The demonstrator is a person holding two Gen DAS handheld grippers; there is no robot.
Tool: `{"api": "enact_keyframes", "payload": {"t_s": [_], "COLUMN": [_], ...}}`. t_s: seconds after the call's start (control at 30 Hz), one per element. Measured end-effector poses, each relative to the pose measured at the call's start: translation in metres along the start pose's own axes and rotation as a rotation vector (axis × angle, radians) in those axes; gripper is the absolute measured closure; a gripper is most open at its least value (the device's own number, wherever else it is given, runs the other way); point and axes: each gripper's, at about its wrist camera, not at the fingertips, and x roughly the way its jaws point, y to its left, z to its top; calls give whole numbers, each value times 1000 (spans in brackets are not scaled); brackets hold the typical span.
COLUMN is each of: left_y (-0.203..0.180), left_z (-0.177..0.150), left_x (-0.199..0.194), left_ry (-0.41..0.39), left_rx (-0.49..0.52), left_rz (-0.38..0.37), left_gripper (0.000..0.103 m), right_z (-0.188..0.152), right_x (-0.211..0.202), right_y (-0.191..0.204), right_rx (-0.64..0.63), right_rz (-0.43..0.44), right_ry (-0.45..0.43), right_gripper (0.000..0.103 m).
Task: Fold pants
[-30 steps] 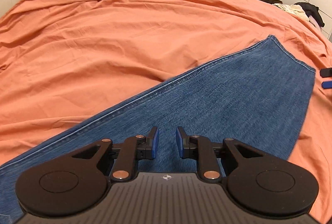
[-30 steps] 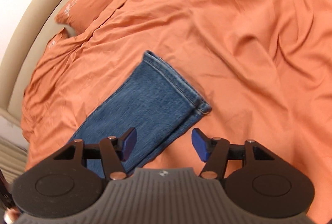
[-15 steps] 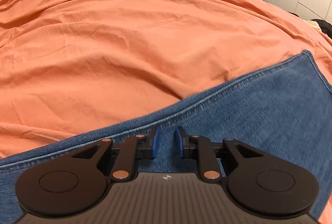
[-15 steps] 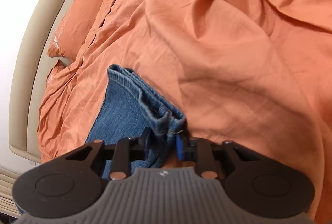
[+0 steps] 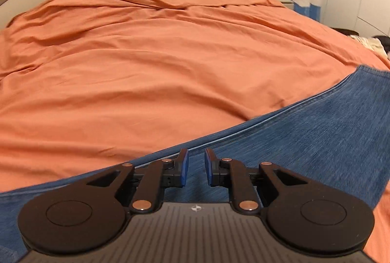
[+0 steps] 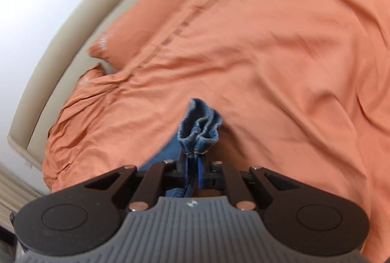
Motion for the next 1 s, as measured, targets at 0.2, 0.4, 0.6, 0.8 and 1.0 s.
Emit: {"api": "enact_keyframes", "payload": {"t_s": [0.2, 0.4, 0.6, 0.8, 1.0], "left_y": [50, 99, 139, 156, 159], "left_z": [-20, -43, -70, -106, -131], "left_x": [-53, -105, -139, -144, -126], "left_ry": [-22, -60, -45, 2, 12], "left_rx": [-34, -86, -170, -289, -486], "left_rz": [32, 49, 30, -44, -135], "left_gripper": [82, 82, 82, 82, 82], "right_z": [3, -22, -82, -186, -296], "right_x": [-21, -18, 18, 81, 134], "right_y": [94, 195, 275, 306, 291], "right_rx": [-153, -266, -351, -378, -480], "right_rz": [92, 221, 307, 341, 242], "right_ry": [-58, -50, 42, 233, 473], "right_gripper": [101, 101, 100, 101, 100]}}
